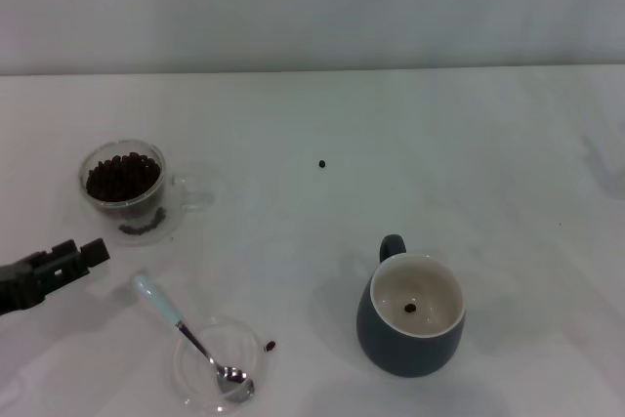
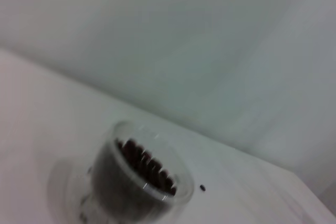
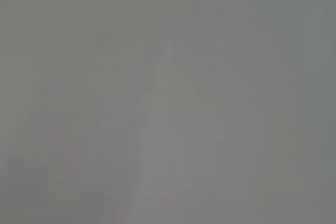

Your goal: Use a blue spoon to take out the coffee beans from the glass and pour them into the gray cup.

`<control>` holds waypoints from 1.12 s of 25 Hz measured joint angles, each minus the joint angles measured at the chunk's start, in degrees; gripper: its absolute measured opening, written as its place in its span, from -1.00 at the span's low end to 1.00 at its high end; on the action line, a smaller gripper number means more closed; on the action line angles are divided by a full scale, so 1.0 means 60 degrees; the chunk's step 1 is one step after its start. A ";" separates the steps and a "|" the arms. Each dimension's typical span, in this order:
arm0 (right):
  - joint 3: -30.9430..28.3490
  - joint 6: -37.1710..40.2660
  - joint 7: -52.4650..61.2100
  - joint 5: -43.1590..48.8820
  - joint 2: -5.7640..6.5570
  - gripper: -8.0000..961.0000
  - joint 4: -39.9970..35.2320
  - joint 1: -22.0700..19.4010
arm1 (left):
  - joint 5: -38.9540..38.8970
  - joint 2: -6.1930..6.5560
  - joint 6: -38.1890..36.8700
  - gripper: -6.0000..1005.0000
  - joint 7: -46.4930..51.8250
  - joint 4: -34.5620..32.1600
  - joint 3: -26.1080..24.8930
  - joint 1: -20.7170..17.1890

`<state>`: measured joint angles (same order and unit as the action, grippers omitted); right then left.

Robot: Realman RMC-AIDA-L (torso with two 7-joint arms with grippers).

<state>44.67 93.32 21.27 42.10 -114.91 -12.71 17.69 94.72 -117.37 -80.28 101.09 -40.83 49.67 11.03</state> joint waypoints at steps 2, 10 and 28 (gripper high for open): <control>-0.0010 0.0005 0.0000 -0.0045 -0.0006 0.30 0.0015 -0.0001 | -0.0006 -0.0146 -0.0149 0.44 -0.0312 -0.0517 -0.0002 -0.0176; 0.0012 0.0494 0.0000 -0.0222 -0.0023 0.30 0.0313 -0.0211 | -0.1543 -0.0178 -0.0874 0.43 -0.1961 -0.1243 -0.0172 -0.0660; 0.0354 0.2404 -0.0006 -0.0134 -0.0037 0.30 0.1833 -0.0208 | -0.1954 -0.0245 -0.0808 0.42 -0.4700 -0.1328 -0.2718 -0.0562</control>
<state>46.80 107.74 21.24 41.29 -115.13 -1.71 16.44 82.99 -118.84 -85.13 72.89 -48.80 33.36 7.66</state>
